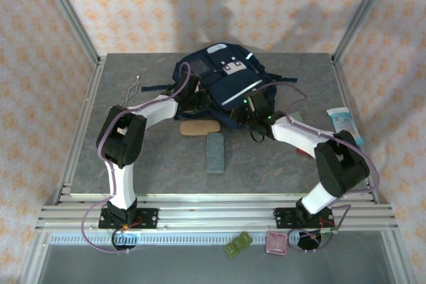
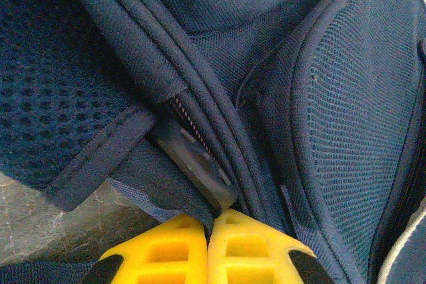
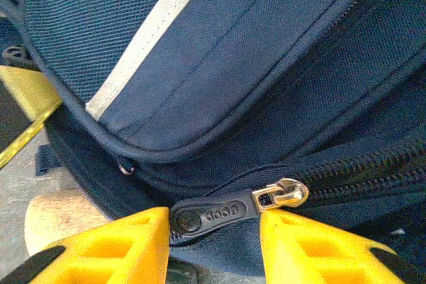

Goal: Pack books, pencil case, and school supplies into a backpack

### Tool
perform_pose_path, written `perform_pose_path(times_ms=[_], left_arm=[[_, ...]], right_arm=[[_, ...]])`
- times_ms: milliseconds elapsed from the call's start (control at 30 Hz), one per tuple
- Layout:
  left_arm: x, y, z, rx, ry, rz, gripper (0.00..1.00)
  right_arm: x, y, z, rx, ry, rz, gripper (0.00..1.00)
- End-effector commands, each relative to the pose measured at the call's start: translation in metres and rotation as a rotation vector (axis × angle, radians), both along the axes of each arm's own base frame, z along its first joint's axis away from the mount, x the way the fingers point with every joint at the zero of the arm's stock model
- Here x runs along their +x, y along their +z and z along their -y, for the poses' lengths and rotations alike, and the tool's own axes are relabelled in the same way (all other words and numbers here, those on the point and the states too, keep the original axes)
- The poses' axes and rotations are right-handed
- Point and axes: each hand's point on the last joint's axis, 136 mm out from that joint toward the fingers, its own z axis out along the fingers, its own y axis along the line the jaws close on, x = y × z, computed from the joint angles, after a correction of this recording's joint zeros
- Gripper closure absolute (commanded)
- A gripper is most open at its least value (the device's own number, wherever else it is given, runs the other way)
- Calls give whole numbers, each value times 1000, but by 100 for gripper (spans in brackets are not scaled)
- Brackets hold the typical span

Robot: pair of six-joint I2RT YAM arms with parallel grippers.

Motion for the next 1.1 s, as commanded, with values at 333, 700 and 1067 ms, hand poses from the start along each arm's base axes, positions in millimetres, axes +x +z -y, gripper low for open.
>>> perform_pose_path(times_ms=[333, 700, 1067], left_arm=[[18, 46, 11, -80, -6, 152, 100], [12, 33, 11, -81, -9, 129, 100], [13, 36, 17, -87, -16, 135, 100]], right_arm=[[-6, -7, 47, -188, -205, -91, 84], [8, 34, 36, -156, -158, 3, 68], [47, 13, 16, -148, -77, -29, 58]])
